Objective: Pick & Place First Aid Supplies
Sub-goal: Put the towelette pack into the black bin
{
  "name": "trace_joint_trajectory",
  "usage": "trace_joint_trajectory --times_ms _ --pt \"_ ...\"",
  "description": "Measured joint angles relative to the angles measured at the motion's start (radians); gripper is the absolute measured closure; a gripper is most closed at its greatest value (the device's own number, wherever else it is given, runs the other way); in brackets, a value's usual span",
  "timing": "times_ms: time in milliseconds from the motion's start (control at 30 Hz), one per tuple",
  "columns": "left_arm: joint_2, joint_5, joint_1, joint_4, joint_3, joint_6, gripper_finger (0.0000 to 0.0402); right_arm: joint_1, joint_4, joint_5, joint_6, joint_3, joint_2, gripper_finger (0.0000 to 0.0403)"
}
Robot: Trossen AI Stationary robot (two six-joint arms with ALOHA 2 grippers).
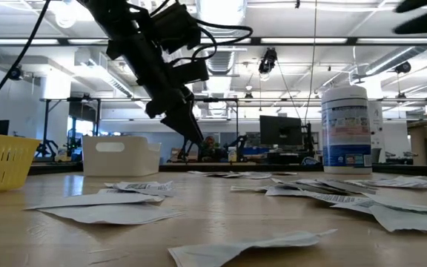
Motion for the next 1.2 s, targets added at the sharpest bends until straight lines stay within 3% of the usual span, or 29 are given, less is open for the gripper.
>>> trace_joint_trajectory --times_ms 200,467,667,1067,1200 --pt "0.0 0.0 0.009 0.186 -0.063 0.014 0.0294 -0.168 0.063 0.002 -0.259 0.0 0.01 0.0311" --pt "0.0 -0.006 0.016 0.305 -0.135 -0.065 0.0294 -0.392 0.063 -0.171 -0.432 0.0 0.012 0.0313" --pt "-0.001 0.062 -0.02 0.177 -0.144 -0.152 0.0294 -0.47 0.065 -0.274 -0.492 0.0 0.012 0.0307" --pt "-0.098 0.081 -0.165 0.025 -0.138 -0.251 0.0294 -0.479 0.076 -0.282 -0.52 -0.013 0.012 0.0321" --pt "-0.135 0.085 -0.208 -0.095 -0.138 -0.301 0.0294 -0.479 0.098 -0.282 -0.506 -0.018 0.04 0.0318"
